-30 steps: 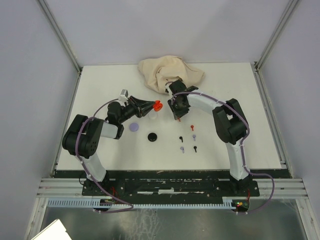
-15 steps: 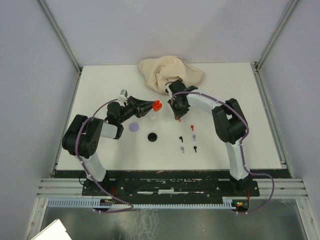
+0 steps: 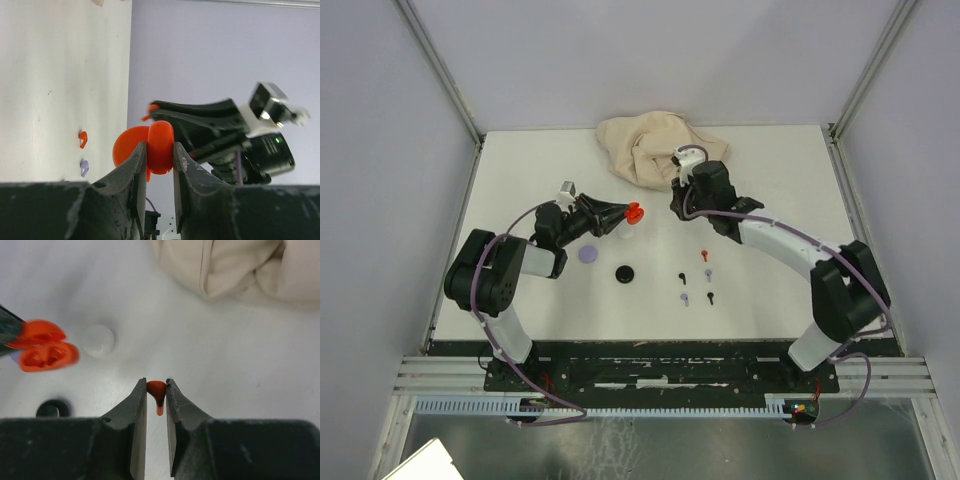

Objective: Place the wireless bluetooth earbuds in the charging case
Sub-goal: Pick up the earbud from the center of the board, then place the earbud in the charging case, then pick up the earbud from the center of the board.

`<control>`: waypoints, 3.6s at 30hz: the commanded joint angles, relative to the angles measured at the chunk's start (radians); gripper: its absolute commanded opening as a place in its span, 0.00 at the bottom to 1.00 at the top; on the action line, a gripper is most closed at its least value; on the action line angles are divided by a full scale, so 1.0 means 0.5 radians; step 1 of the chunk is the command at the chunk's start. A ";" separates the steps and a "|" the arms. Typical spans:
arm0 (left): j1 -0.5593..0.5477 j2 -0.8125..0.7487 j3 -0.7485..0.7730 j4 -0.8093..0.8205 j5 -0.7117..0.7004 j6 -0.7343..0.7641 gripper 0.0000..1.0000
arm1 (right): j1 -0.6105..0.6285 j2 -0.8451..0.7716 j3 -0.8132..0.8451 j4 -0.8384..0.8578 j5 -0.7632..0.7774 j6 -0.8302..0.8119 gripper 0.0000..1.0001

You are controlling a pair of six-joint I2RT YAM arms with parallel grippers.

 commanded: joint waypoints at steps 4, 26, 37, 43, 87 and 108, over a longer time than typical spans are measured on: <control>-0.075 0.045 0.162 -0.074 0.003 -0.066 0.03 | -0.006 -0.387 -0.487 1.312 -0.237 0.032 0.06; -0.178 0.245 0.311 0.217 0.040 -0.432 0.03 | 0.036 -0.259 -0.833 2.146 -0.760 -0.156 0.02; -0.185 0.206 0.322 0.206 0.042 -0.434 0.03 | 0.052 -0.186 -0.822 2.114 -0.787 -0.168 0.02; -0.197 0.186 0.324 0.204 0.042 -0.438 0.03 | 0.058 -0.163 -0.817 2.109 -0.781 -0.175 0.02; -0.201 0.112 0.351 0.162 0.029 -0.439 0.03 | 0.062 -0.231 -0.869 2.070 -0.656 -0.172 0.35; -0.175 0.188 0.325 0.061 0.073 -0.212 0.03 | -0.230 -0.237 0.186 -0.710 0.404 0.356 0.65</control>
